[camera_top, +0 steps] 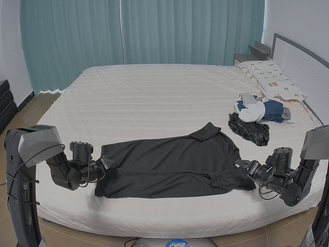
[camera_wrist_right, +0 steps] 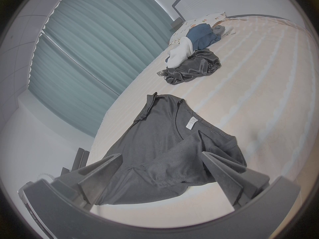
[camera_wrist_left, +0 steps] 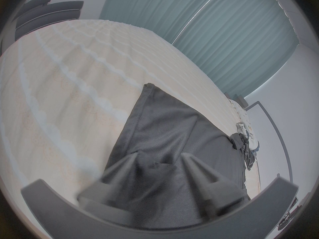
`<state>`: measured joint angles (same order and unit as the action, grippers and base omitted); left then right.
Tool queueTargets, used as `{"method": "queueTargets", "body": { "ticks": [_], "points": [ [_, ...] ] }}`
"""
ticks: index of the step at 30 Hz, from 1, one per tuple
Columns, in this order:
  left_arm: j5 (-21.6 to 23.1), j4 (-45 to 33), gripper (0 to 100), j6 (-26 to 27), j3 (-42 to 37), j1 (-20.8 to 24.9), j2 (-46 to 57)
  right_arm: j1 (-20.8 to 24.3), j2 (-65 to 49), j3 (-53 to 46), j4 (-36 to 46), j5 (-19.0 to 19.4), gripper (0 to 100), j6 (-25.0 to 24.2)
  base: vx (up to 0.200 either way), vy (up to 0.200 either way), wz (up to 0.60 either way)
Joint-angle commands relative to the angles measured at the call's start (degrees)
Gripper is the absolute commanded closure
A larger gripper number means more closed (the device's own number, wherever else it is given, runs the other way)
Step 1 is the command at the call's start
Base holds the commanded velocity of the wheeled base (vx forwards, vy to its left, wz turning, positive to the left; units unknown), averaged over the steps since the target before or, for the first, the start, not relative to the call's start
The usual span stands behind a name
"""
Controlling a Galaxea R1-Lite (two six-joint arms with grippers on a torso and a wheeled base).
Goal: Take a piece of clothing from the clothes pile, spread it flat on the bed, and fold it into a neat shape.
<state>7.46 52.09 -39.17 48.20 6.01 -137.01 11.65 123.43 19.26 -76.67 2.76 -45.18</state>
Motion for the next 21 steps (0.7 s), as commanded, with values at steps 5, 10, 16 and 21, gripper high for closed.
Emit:
{"method": "queueTargets", "body": {
  "ticks": [5,10,16,21],
  "points": [
    [-0.08,0.47,100,-0.03,-3.29,-0.56,2.27,-0.84,3.48,3.94,0.64,0.06,0,0.35,0.0,0.0,0.0],
    [-0.08,0.47,100,-0.12,-5.22,-0.65,4.56,-2.95,6.03,7.11,0.82,0.23,0,4.66,0.0,0.0,0.0],
    [-0.08,0.47,100,-0.38,-6.89,-0.65,7.37,-6.56,7.88,7.81,0.99,7.09,0,16.17,0.0,0.0,0.0],
    [-0.34,0.2,100,-0.38,-7.51,-0.56,8.25,-7.08,9.55,12.03,2.93,9.9,0,19.25,0.0,0.0,0.0]
  ]
}}
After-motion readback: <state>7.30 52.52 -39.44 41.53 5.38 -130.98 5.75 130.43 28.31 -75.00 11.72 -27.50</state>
